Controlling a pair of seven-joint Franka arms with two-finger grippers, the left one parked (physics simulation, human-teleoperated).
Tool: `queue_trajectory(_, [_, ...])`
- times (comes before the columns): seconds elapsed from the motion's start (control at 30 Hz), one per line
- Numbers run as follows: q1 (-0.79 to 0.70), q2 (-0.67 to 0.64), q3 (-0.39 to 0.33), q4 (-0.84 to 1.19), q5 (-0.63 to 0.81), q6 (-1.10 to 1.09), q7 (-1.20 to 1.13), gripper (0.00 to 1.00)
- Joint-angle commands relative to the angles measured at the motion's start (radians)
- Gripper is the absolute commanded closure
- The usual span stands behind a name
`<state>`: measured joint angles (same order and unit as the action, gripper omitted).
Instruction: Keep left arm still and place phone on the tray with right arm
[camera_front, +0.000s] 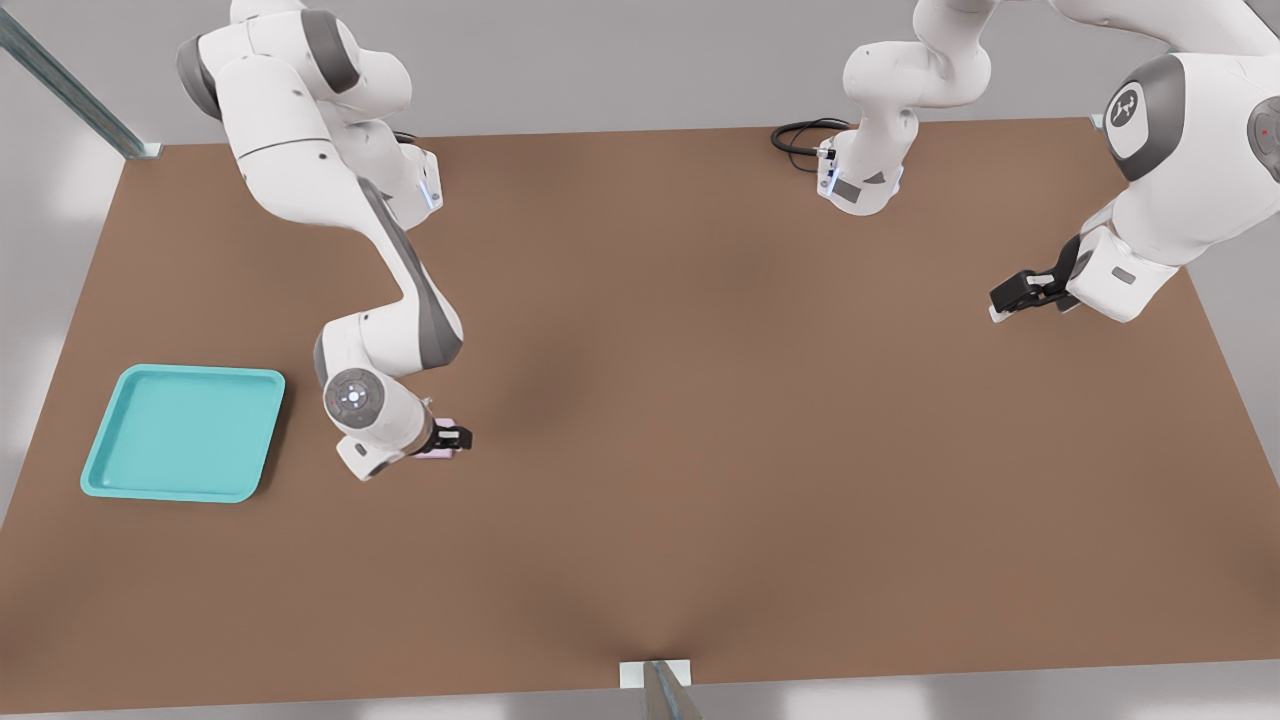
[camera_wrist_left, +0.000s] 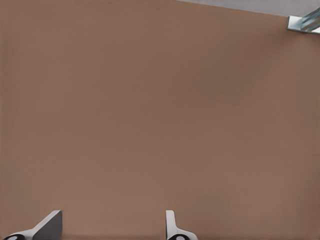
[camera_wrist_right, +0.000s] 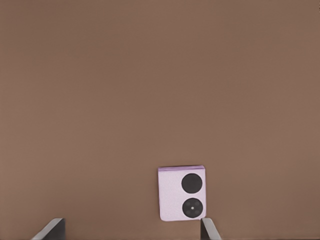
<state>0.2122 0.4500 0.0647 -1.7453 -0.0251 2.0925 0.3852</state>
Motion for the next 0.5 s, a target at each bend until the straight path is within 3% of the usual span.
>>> queue_trajectory(0.0, [-0.02, -0.005, 0.006, -0.039, -0.003, 0.103, 0.231, 0.0])
queue_trajectory(0.03, [-0.043, -0.019, 0.029, -0.111, -0.003, 0.179, 0.231, 0.0])
queue_trajectory(0.33, [-0.047, 0.042, 0.03, -0.131, -0.049, 0.227, 0.178, 0.0])
queue_trajectory(0.47, [-0.077, 0.038, 0.056, -0.172, -0.05, 0.239, 0.023, 0.0])
